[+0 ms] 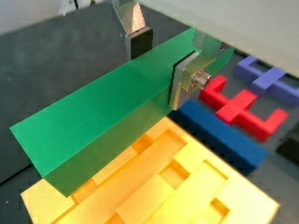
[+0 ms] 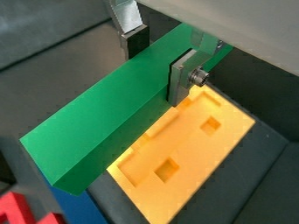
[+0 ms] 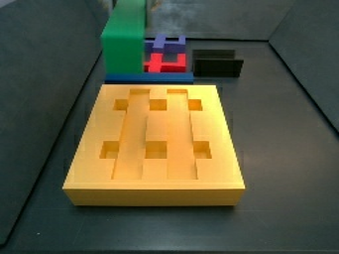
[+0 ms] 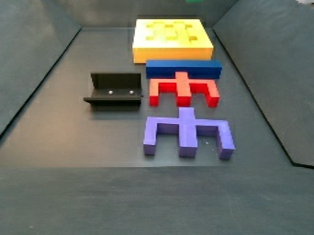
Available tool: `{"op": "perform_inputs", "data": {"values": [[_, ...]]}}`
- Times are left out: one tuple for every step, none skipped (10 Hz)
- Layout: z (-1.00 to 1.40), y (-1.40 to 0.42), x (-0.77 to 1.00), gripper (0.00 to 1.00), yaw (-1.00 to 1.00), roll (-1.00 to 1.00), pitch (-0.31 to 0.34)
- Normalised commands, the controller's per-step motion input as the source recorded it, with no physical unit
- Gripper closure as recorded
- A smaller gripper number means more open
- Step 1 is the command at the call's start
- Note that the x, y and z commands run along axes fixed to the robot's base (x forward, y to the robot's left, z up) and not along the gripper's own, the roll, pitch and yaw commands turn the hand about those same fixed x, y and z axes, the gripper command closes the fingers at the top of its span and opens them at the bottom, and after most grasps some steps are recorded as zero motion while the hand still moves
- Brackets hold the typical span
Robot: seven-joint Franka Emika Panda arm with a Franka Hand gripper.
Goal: Pick up the green object. Move up. Move to above the board. Insert the green object.
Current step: Insert the green object.
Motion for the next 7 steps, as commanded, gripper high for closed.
{"op": "perform_inputs", "data": {"values": [[-0.54, -0.42, -0.08, 1.00, 0.00, -0.03, -0.343], [-0.42, -0.44, 0.03, 1.00, 0.20, -0.05, -0.404], [-0.36, -0.38, 0.23, 1.00, 0.42, 0.00, -0.430], [-0.51, -0.21, 0.12, 1.00, 0.27, 0.10, -0.356], [-0.61, -0.11, 0.22, 1.00, 0.07, 0.31, -0.080], [-0.90, -0.08, 0.26, 1.00, 0.00, 0.20, -0.020], [-1.00, -0.08, 0.11, 1.00, -0.48, 0.10, -0.016]]}}
